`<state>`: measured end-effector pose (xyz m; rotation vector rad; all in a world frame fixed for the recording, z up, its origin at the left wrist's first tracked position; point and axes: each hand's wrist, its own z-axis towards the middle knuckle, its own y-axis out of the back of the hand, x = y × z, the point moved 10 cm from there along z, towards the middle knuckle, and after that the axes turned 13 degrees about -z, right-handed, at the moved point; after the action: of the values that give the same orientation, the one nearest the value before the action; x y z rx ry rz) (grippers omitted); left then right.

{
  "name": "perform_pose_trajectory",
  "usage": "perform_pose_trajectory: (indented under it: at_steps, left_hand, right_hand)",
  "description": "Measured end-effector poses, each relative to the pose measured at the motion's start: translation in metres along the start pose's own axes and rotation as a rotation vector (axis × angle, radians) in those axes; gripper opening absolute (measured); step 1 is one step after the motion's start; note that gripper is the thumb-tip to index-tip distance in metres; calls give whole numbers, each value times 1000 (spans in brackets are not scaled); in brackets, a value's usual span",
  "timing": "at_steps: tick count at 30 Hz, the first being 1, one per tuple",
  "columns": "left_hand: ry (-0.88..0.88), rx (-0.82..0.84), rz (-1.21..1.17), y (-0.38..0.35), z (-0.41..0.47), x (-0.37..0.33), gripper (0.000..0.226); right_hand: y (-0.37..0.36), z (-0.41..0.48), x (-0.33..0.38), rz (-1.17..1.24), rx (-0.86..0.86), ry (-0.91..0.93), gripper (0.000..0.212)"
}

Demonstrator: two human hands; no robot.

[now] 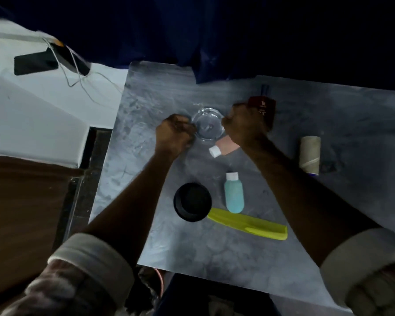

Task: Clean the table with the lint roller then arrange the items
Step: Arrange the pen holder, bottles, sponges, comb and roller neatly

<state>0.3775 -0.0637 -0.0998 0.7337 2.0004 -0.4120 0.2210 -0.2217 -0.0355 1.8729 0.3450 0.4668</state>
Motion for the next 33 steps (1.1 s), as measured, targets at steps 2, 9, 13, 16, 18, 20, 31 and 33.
perform_pose_trajectory:
  at_steps: [2, 9, 13, 16, 18, 20, 31, 33]
  left_hand:
    - [-2, 8, 19, -3, 5, 5, 24]
    - [-129, -47, 37, 19, -13, 3, 27]
    - [-173, -127, -149, 70, -24, -5, 15]
    - [-204, -188, -70, 107, -13, -16, 21]
    - [-205, -175, -51, 117, -2, -28, 16]
    - [-202, -138, -52, 122, 13, -36, 9]
    - [-185, -158, 42, 122, 51, -42, 12]
    - [-161, -119, -10, 118, 53, -37, 10]
  right_hand:
    - [-15, 9, 9, -42, 48, 1, 37]
    - [-30, 9, 23, -53, 14, -68, 38]
    - [-34, -1, 72, -2, -12, 30, 36]
    - [-40, 4, 108, 72, 8, 64, 27]
    - [-41, 13, 124, 102, 12, 69, 26]
    - [-42, 22, 137, 98, 0, 66, 28]
    - [-50, 50, 138, 145, 47, -32, 33]
    - [-51, 51, 135, 145, 64, -46, 35]
